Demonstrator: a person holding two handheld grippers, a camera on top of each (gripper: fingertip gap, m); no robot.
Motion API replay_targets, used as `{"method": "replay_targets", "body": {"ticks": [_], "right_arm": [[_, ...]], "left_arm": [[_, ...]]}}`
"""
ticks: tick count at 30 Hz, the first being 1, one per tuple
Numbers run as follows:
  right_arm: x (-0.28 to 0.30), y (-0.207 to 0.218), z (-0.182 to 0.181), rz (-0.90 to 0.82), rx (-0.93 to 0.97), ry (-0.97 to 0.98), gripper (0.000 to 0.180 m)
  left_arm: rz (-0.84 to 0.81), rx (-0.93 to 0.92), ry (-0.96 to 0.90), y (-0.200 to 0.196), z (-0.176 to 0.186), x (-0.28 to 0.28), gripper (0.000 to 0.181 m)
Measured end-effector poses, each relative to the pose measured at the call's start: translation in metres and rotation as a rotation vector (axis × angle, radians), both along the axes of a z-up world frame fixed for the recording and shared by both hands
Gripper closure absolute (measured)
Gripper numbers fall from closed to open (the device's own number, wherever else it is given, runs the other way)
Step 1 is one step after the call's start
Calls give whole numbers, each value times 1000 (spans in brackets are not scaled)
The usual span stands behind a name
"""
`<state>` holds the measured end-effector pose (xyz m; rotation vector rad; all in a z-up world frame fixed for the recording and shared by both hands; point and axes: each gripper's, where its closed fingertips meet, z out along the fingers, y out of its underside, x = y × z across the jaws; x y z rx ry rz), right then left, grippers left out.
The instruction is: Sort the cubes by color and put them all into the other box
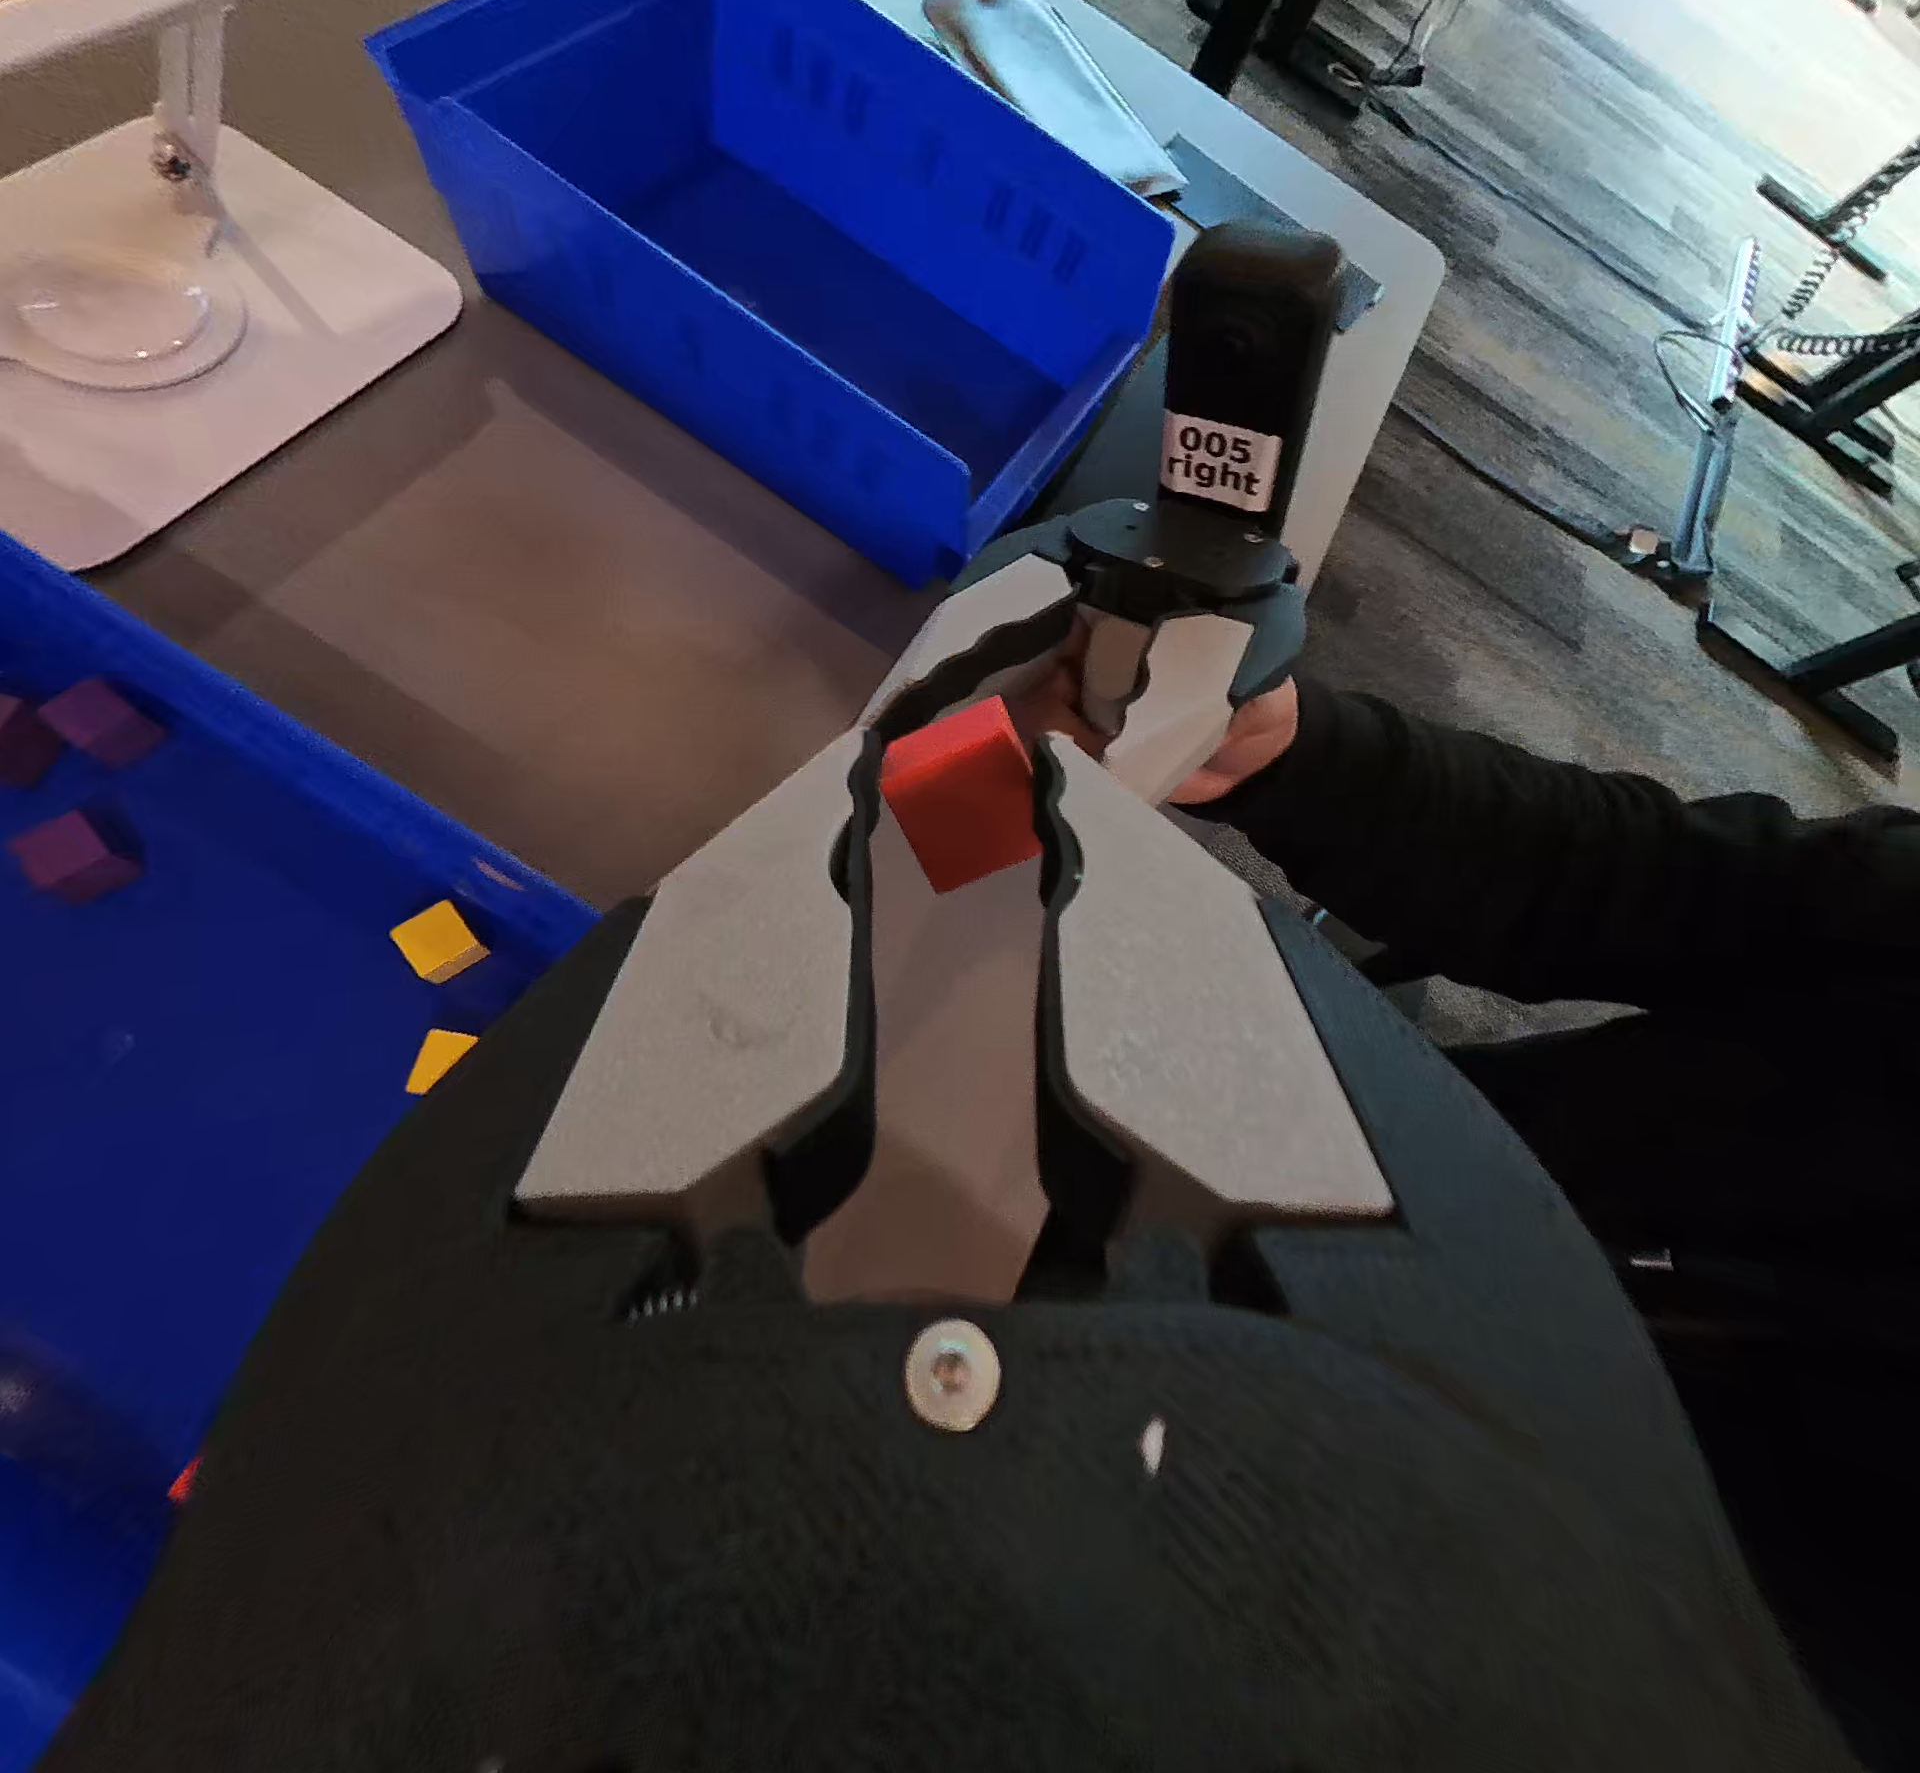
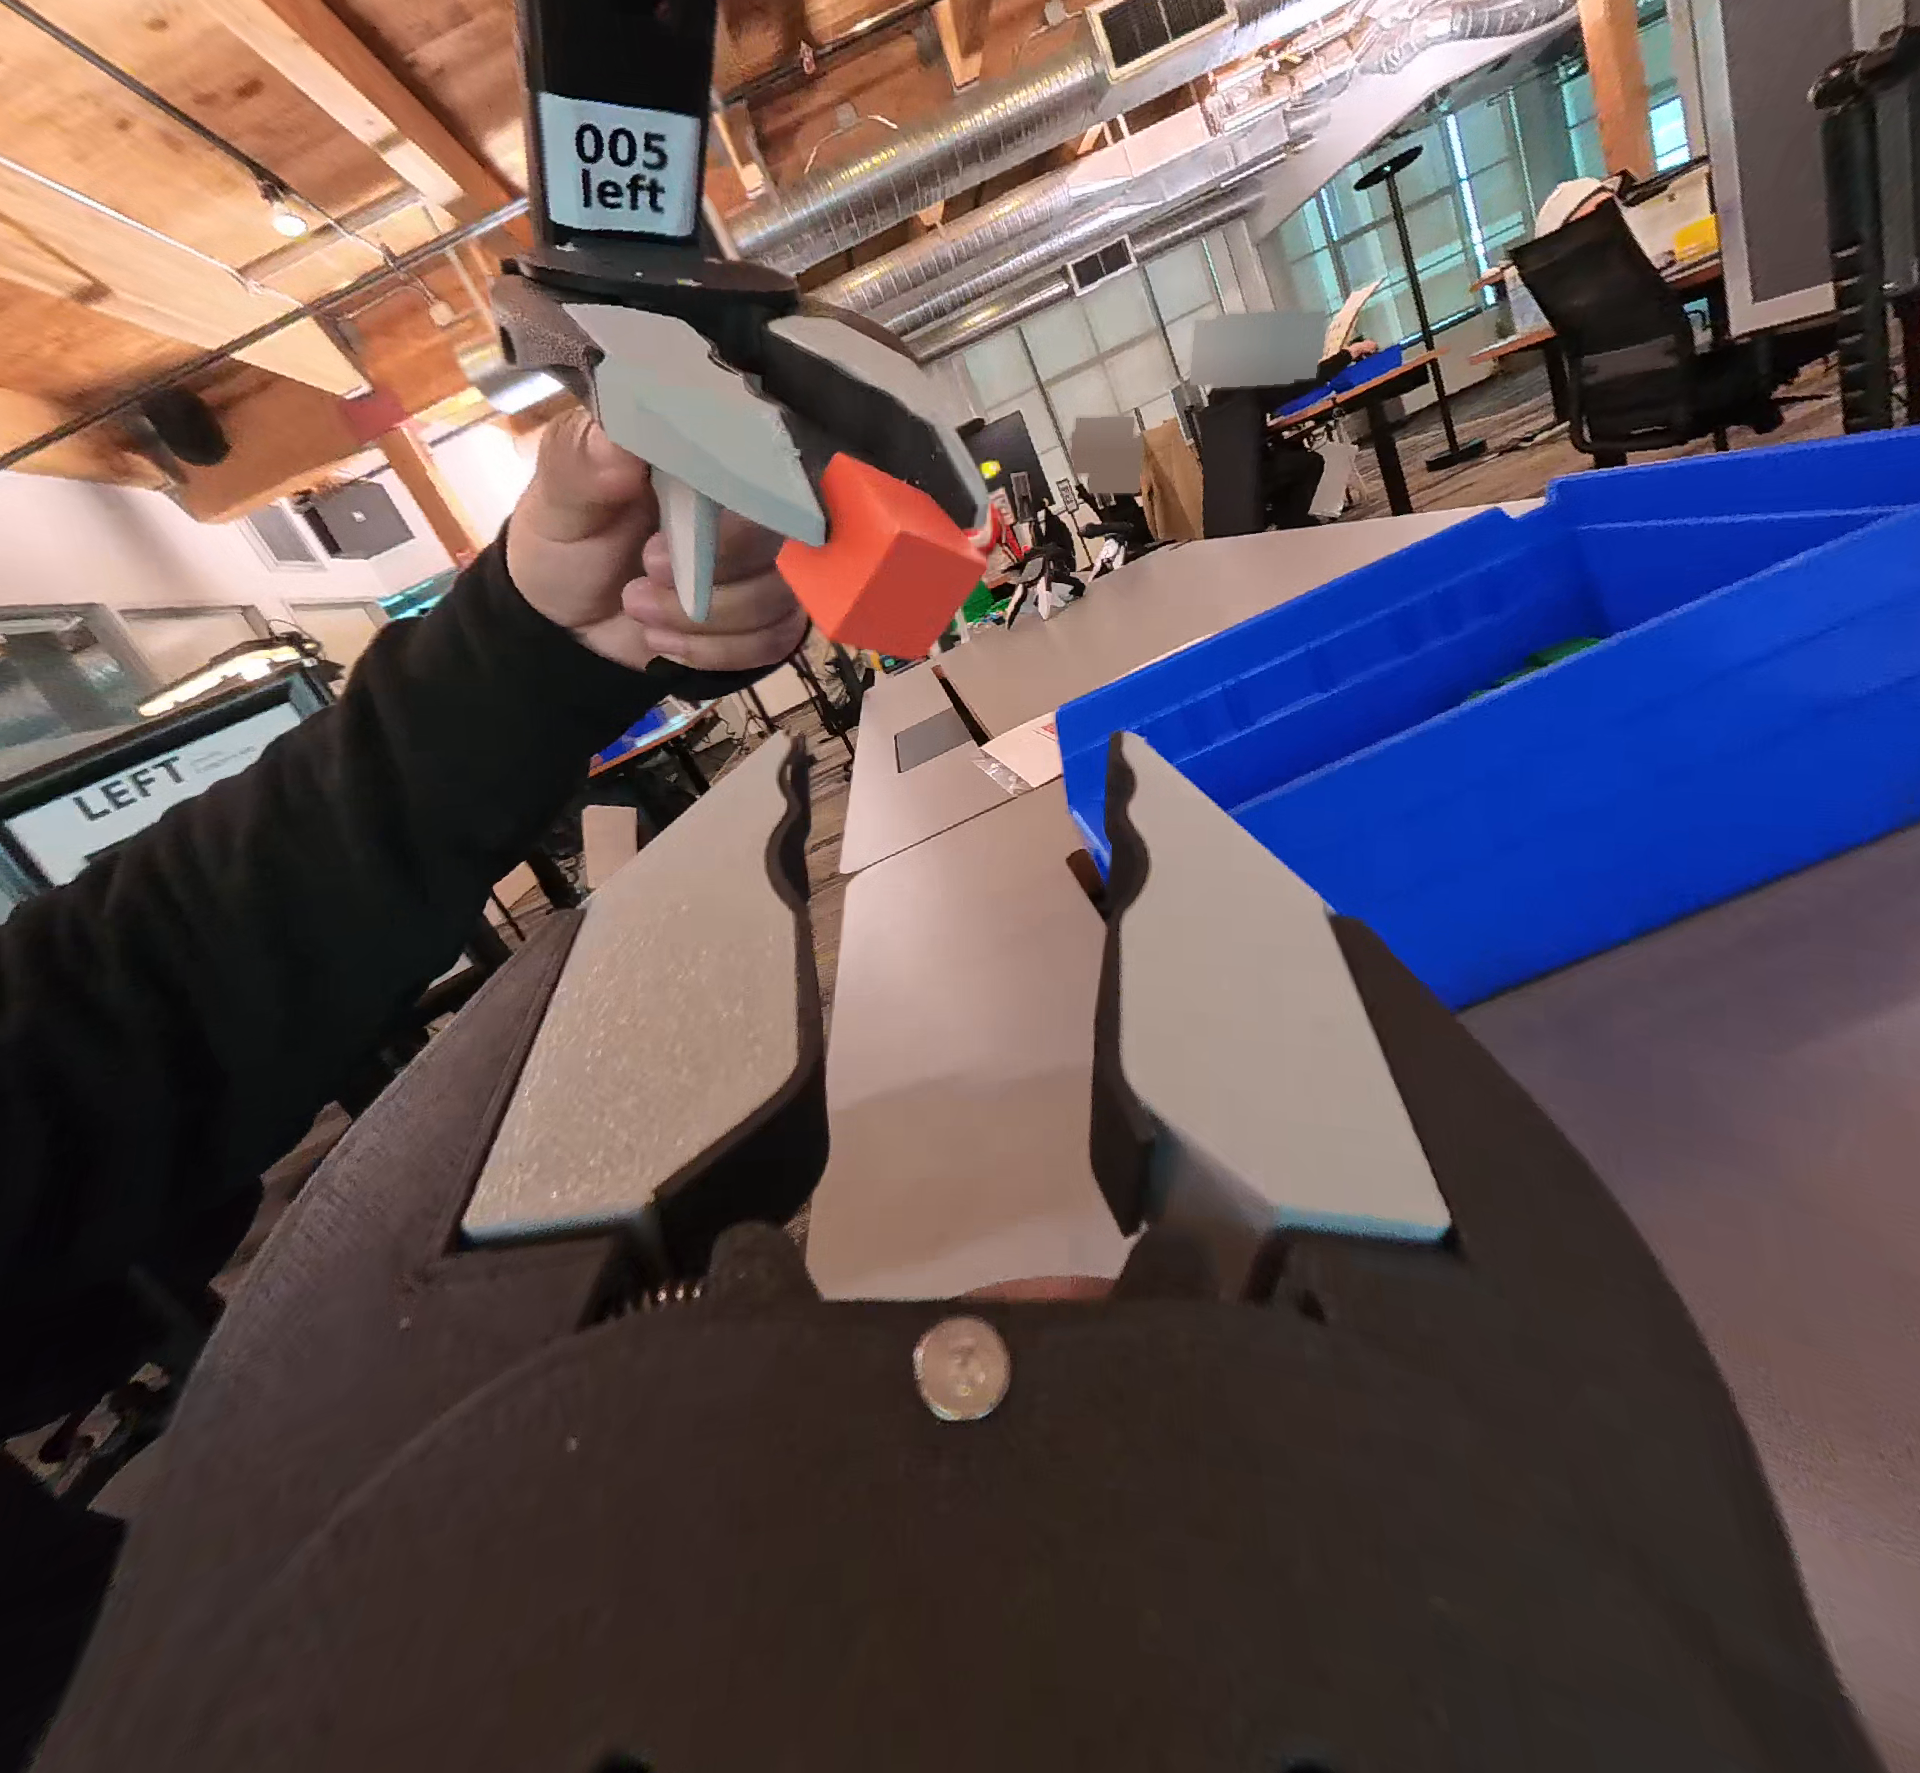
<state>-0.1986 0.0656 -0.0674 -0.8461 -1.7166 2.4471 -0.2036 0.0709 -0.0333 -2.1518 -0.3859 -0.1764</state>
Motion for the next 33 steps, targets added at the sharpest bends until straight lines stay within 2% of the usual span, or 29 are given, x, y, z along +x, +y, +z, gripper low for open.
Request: {"method": "replay_targets", "body": {"ticks": [7,12,17,33], "right_arm": [[20,1,23,94,-109,70,128],[30,10,37,147,-207,103,138],[29,14,38,138,-210,110,147],[36,11,42,231,-294,95,151]], "left_arm": [[-107,3,7,17,1,30,153],[-131,-13,22,21,-2,35,153],[-134,20,14,24,3,35,153],[-175,71,1,27,8,45,154]]}}
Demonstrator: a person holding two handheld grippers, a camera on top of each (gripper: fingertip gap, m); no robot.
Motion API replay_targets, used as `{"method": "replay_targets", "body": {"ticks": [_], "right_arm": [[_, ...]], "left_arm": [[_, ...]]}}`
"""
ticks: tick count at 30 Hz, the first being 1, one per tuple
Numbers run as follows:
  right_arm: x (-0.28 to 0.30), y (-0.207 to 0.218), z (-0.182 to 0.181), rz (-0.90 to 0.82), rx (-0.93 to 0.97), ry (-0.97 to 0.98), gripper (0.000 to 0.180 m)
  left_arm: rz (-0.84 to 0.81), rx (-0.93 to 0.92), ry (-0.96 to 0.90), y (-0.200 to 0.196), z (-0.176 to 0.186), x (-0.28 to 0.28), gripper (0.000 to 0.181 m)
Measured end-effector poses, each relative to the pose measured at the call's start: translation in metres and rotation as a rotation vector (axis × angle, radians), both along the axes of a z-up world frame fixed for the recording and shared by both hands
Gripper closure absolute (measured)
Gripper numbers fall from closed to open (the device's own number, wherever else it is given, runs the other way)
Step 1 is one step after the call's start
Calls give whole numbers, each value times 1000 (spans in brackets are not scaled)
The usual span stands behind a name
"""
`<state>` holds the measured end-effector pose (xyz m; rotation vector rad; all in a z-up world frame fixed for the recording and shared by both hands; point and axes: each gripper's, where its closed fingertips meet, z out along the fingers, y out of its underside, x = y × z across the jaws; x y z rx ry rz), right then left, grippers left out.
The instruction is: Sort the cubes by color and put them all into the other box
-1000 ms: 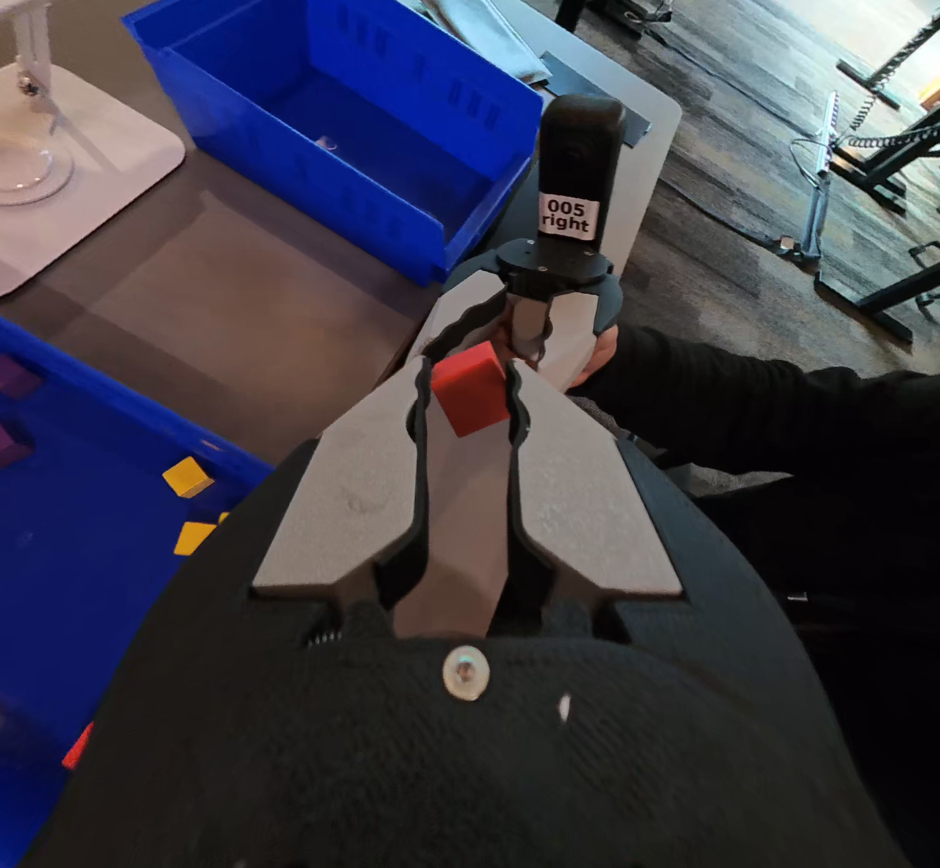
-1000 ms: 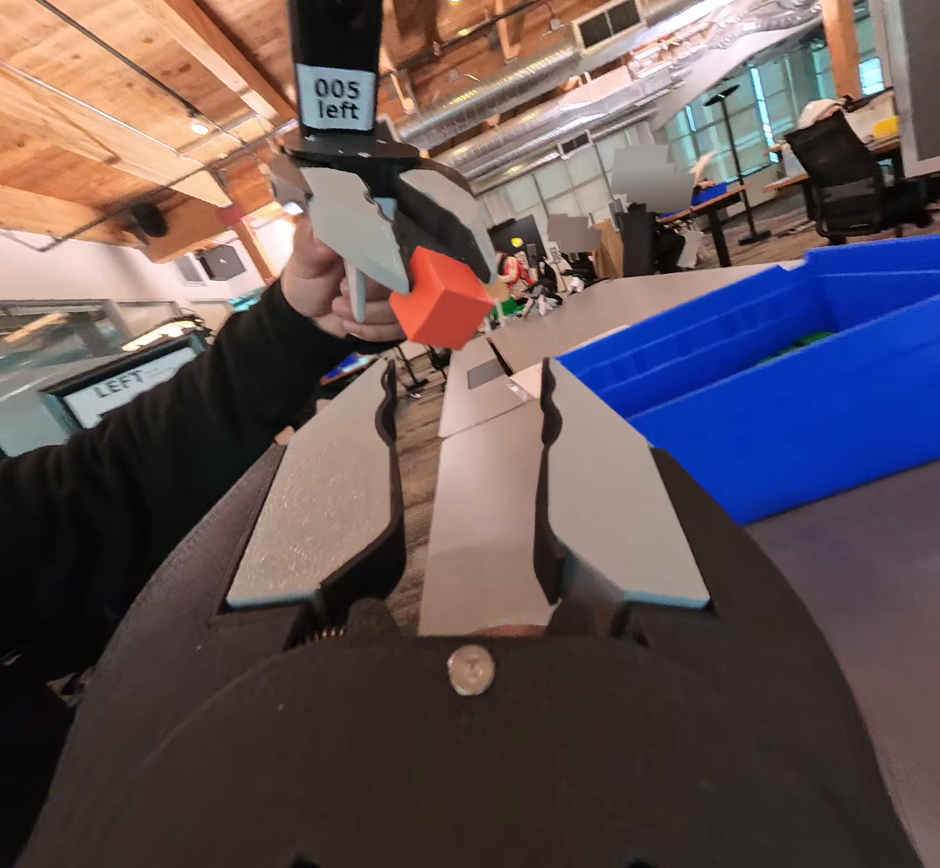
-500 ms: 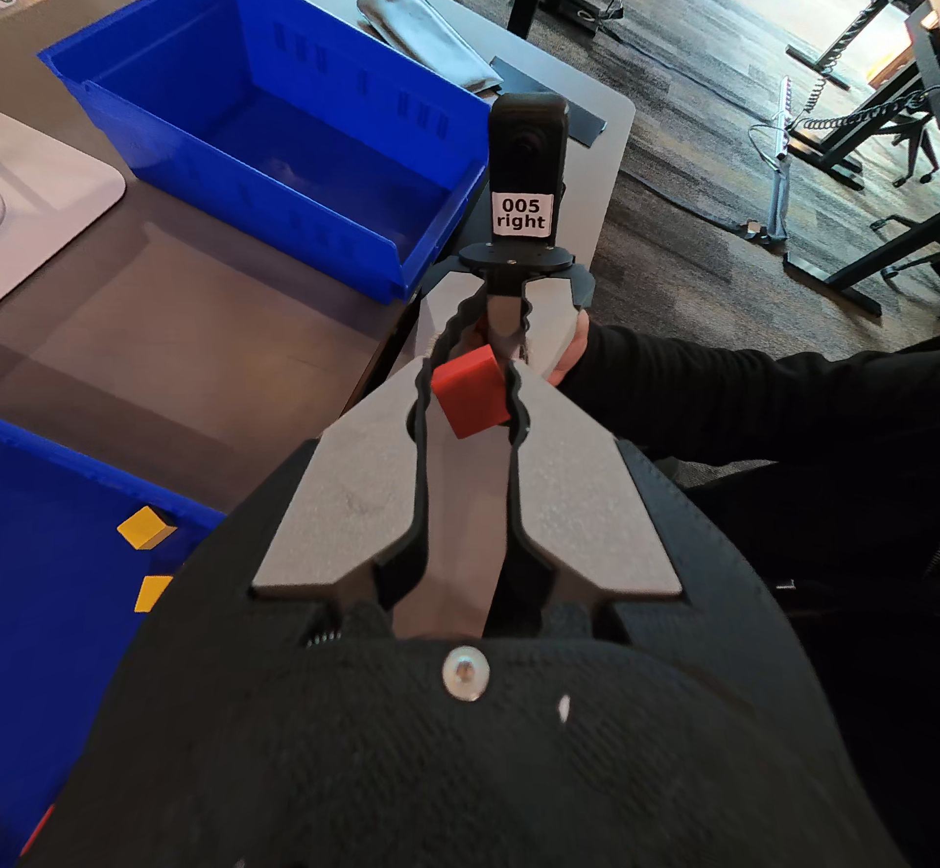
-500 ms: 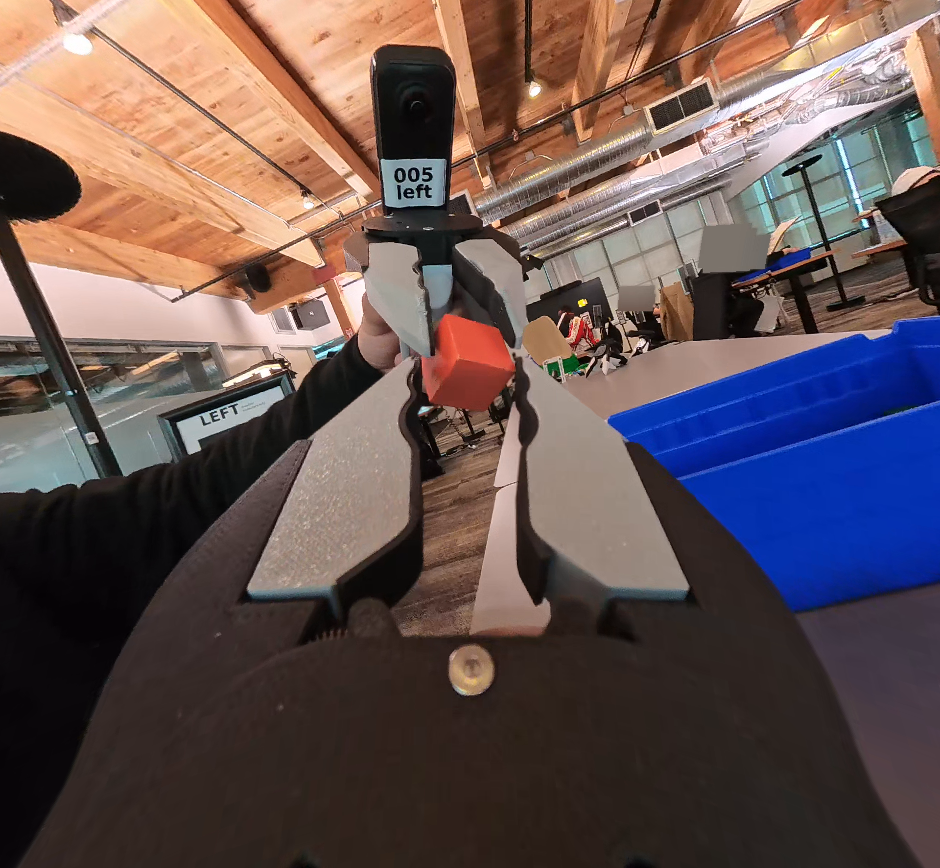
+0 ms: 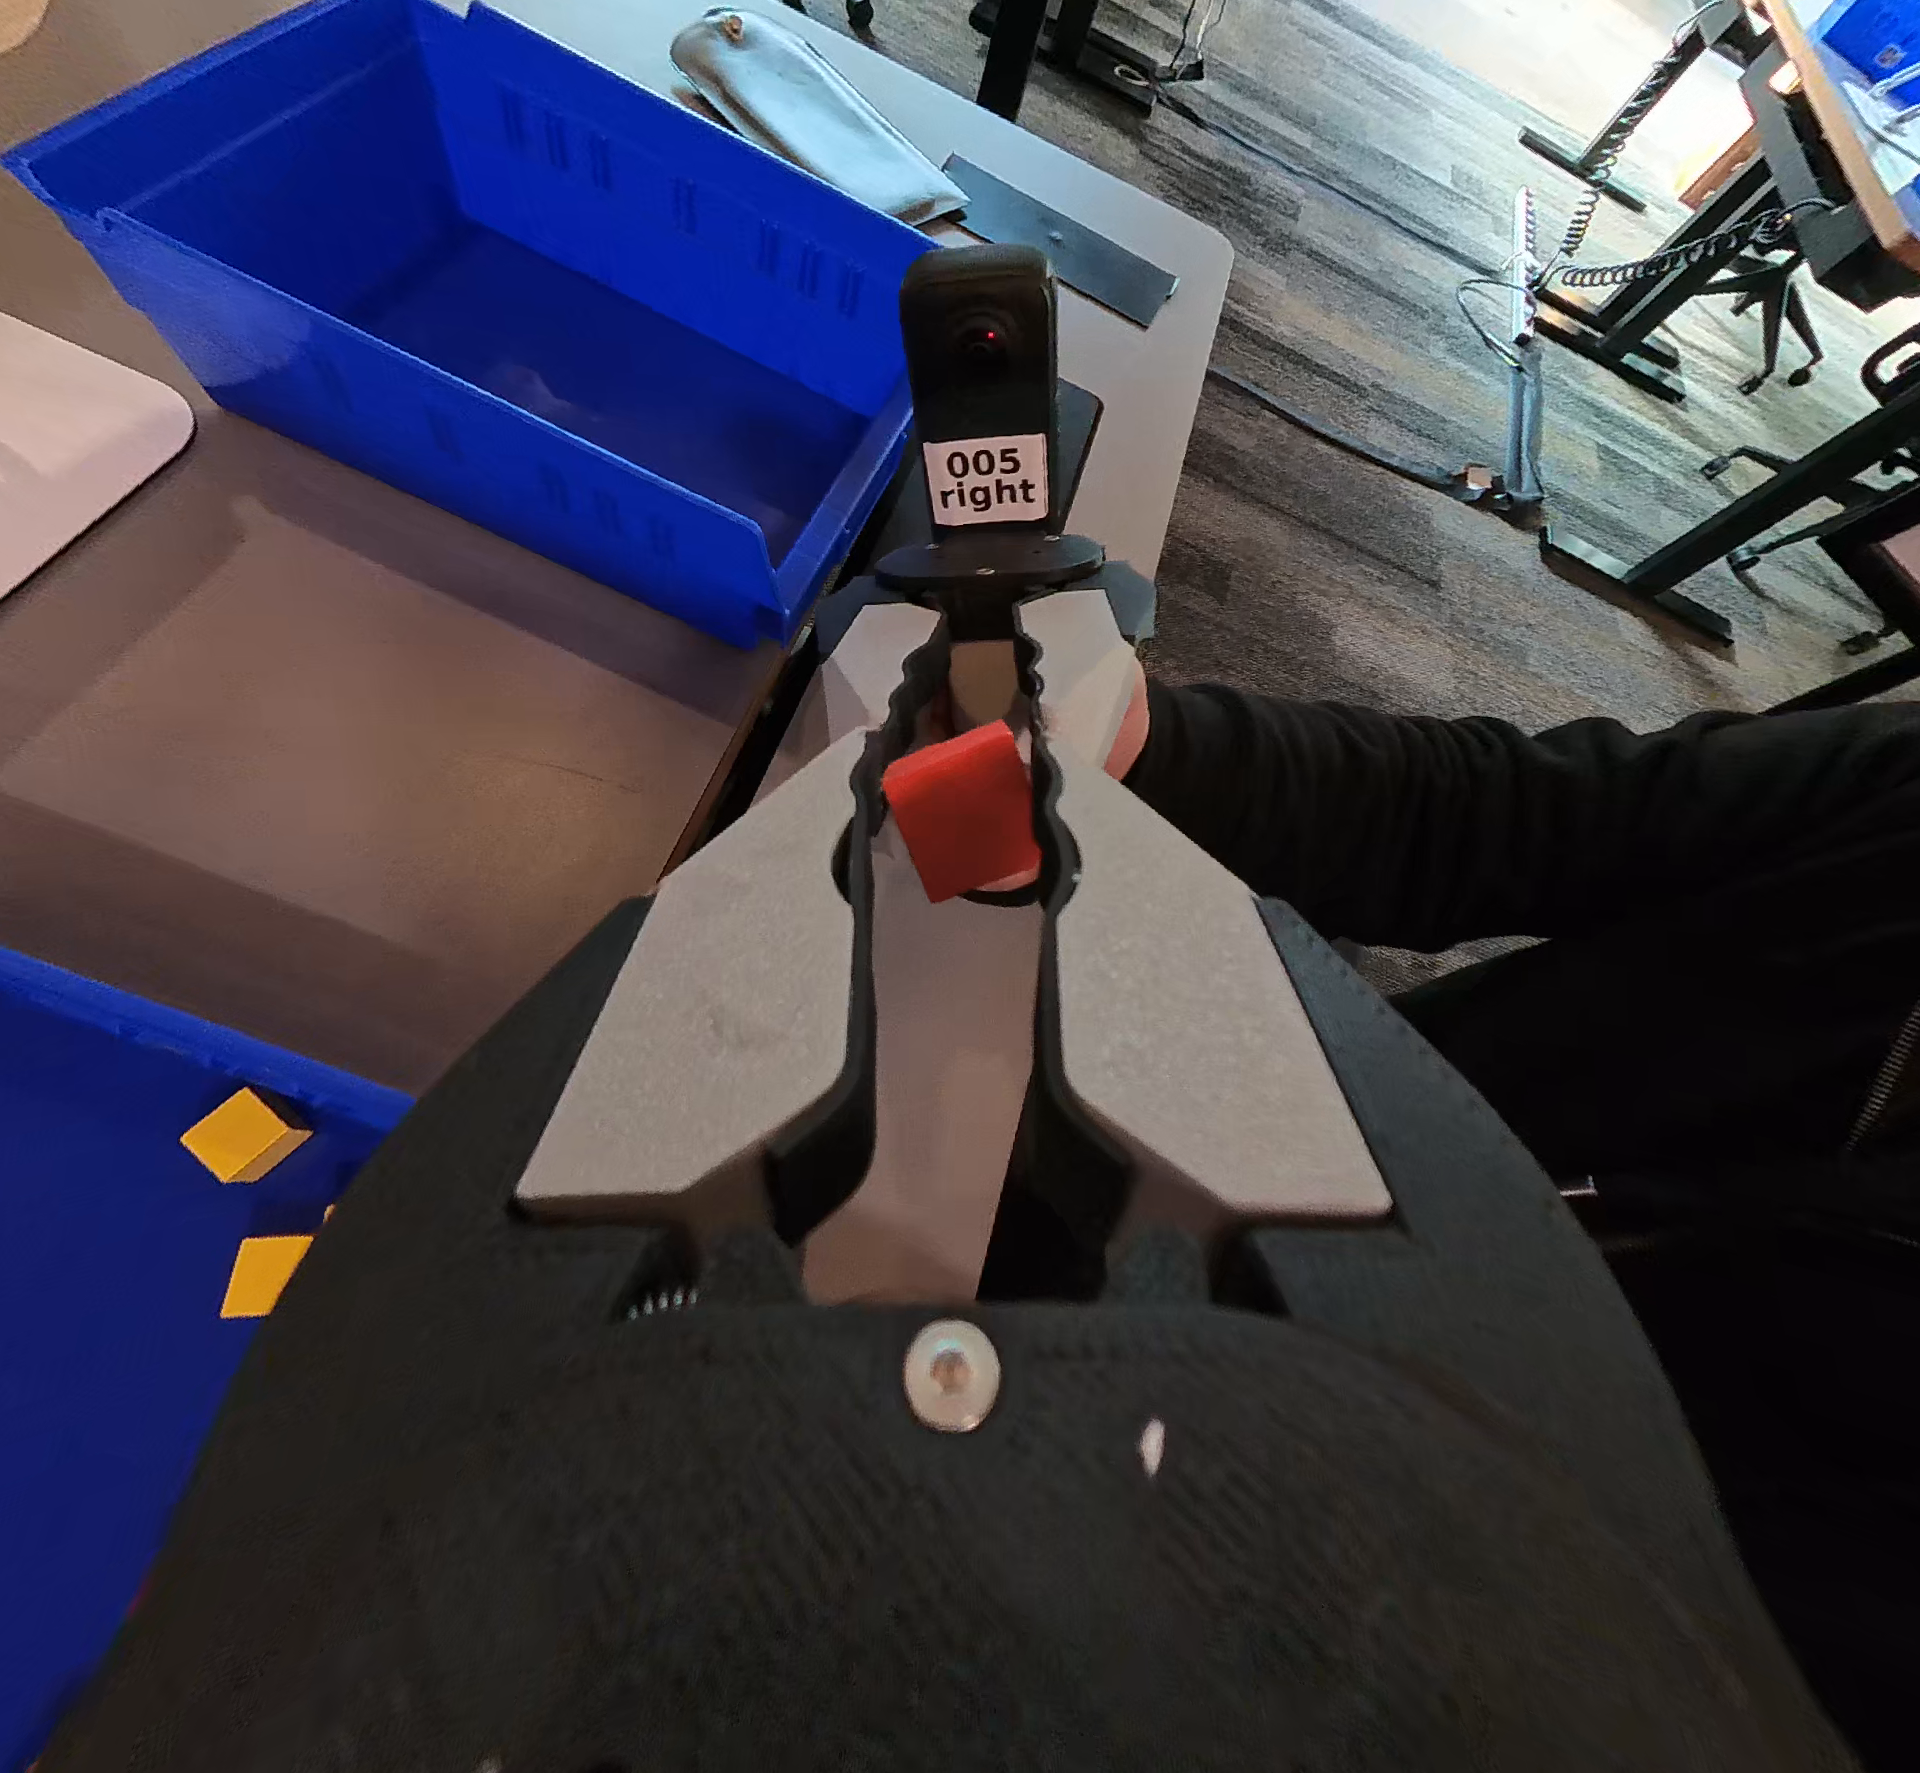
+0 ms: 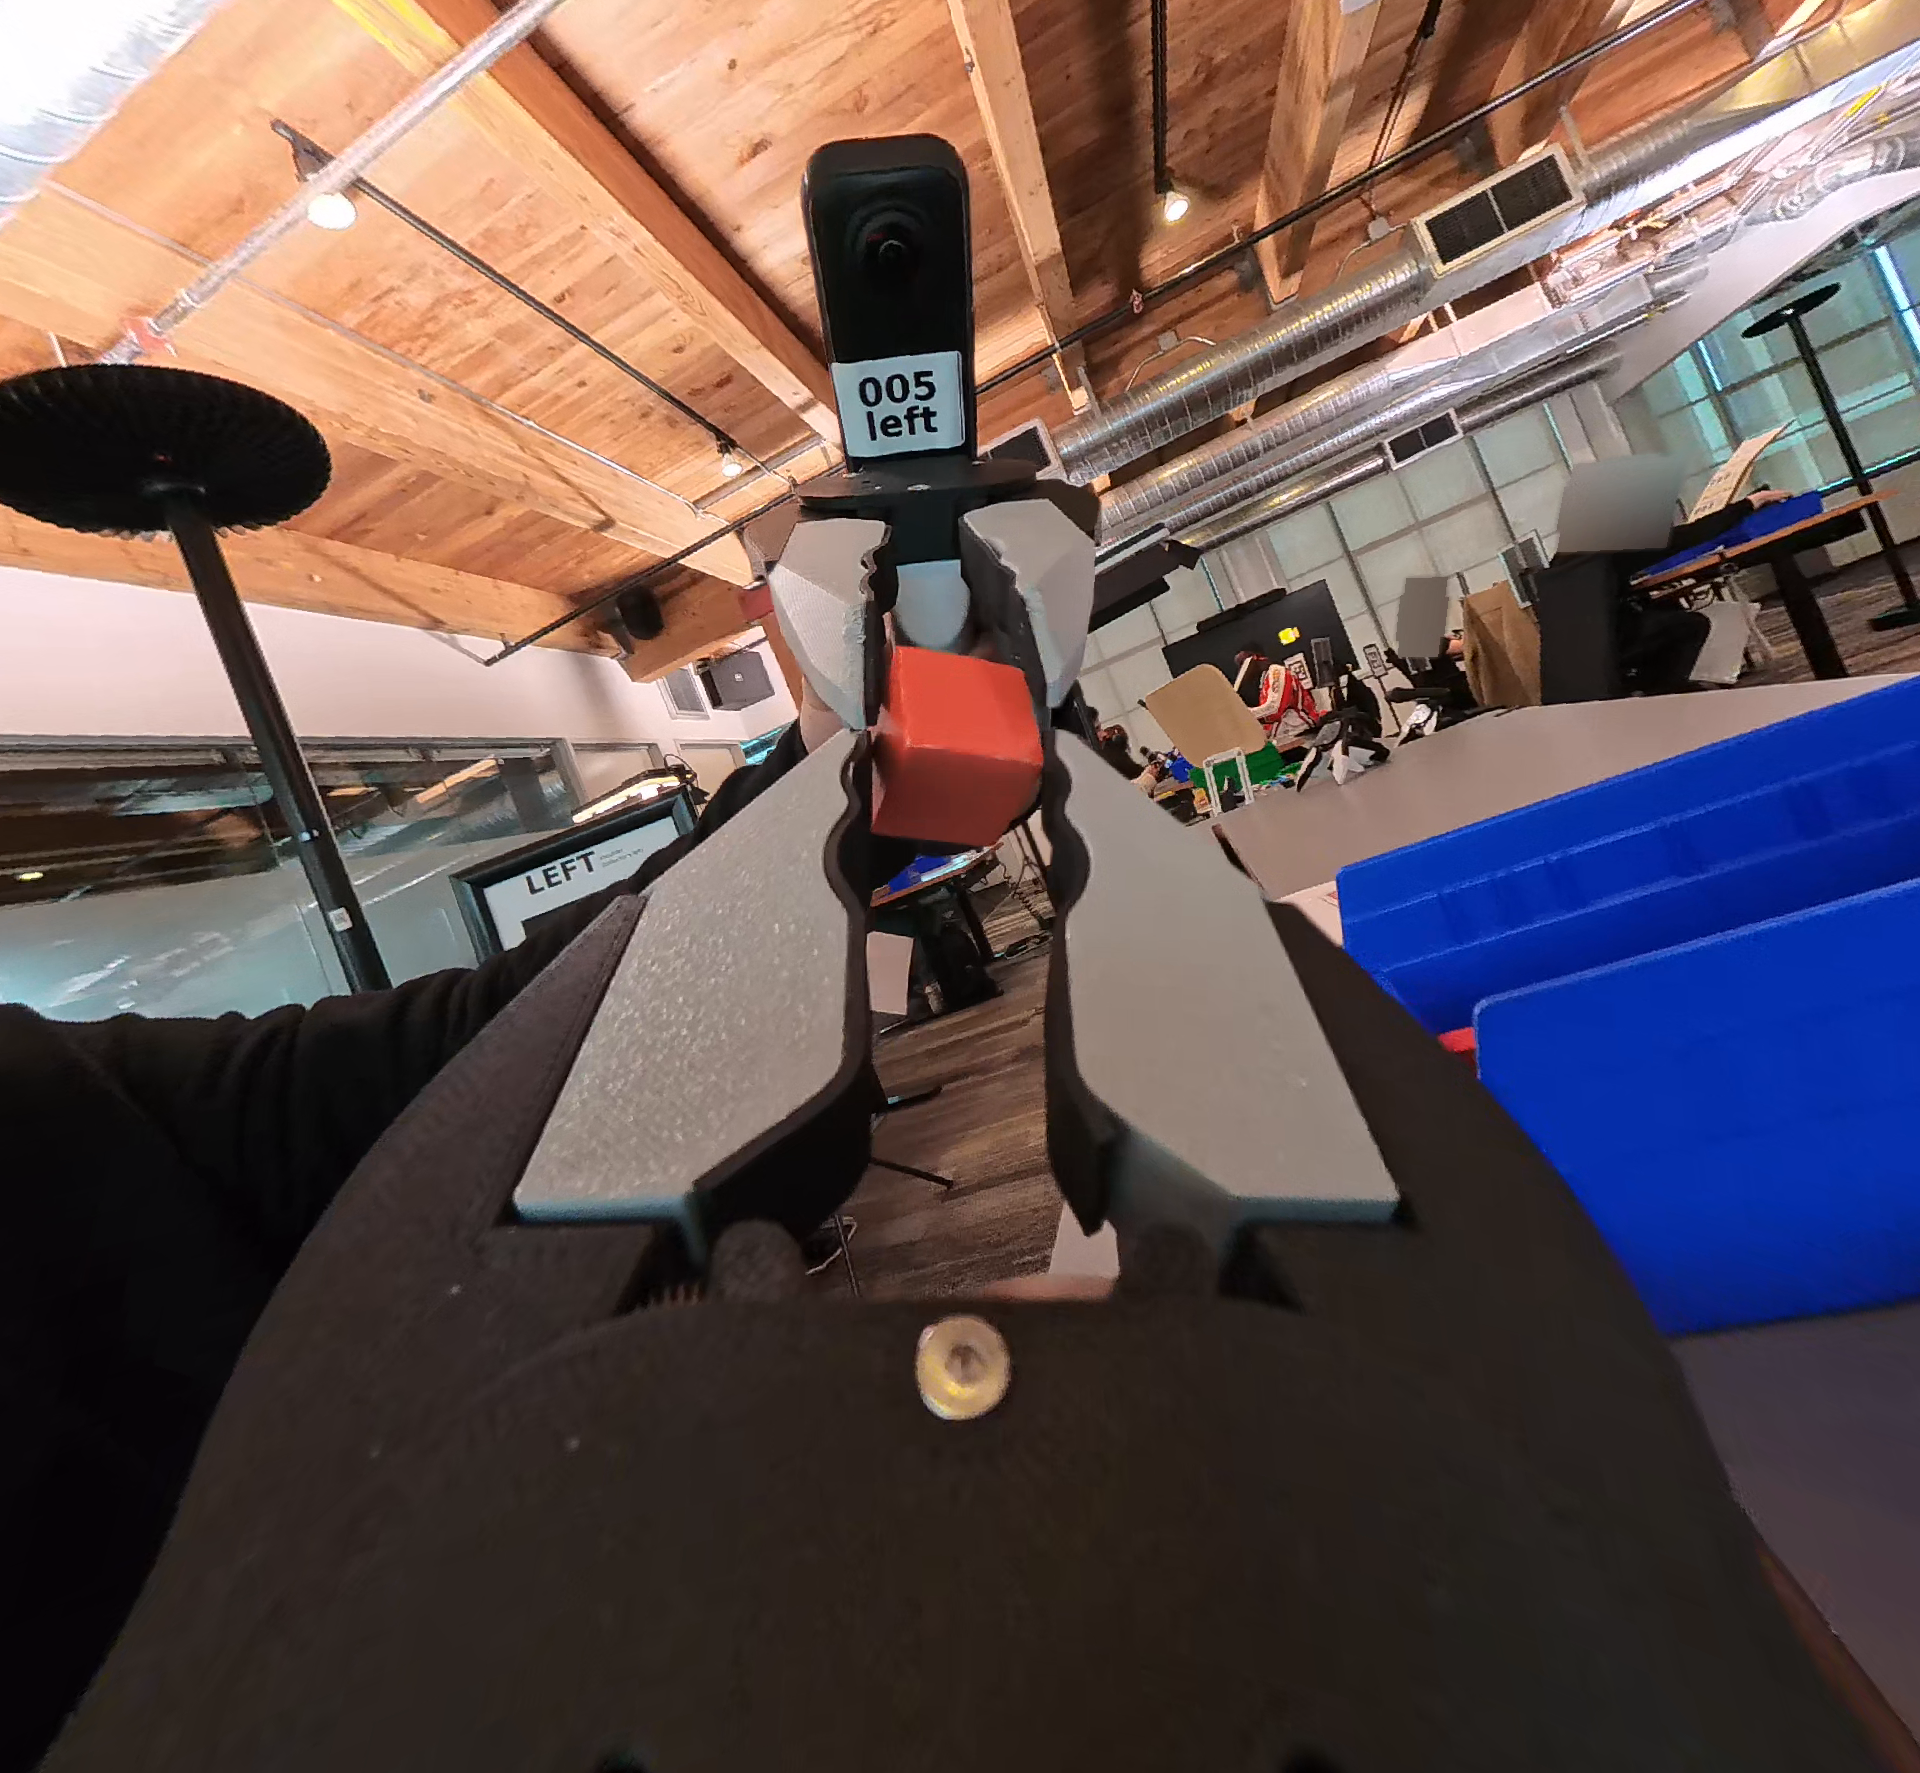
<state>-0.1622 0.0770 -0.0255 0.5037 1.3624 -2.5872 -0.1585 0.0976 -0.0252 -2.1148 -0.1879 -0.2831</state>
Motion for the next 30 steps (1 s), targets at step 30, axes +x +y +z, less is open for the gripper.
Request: {"method": "replay_targets", "body": {"ticks": [30], "right_arm": [[-15,-4,-16,-142,148,-2,155]], "left_arm": [[87,43,-10,-1,-2,-22,161]]}}
